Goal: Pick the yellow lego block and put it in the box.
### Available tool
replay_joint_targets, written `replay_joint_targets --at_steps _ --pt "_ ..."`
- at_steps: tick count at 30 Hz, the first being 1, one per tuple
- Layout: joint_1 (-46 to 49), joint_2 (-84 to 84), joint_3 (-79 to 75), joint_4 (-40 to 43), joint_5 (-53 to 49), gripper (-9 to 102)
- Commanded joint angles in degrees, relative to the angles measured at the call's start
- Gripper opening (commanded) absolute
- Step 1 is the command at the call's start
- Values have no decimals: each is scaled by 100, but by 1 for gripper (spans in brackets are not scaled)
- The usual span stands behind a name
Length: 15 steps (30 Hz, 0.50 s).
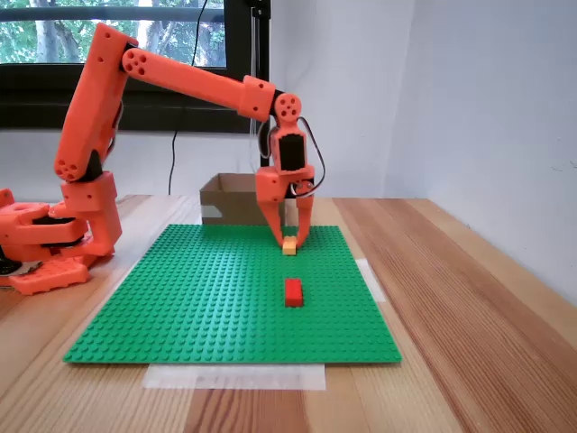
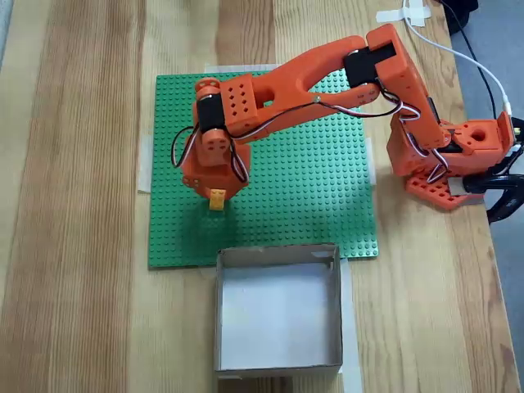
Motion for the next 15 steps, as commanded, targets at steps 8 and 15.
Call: replay_joint_targets --at_steps 8,15 --pt "79 79 -26 -62 -220 1" --pt "105 114 -35 0 -237 -1"
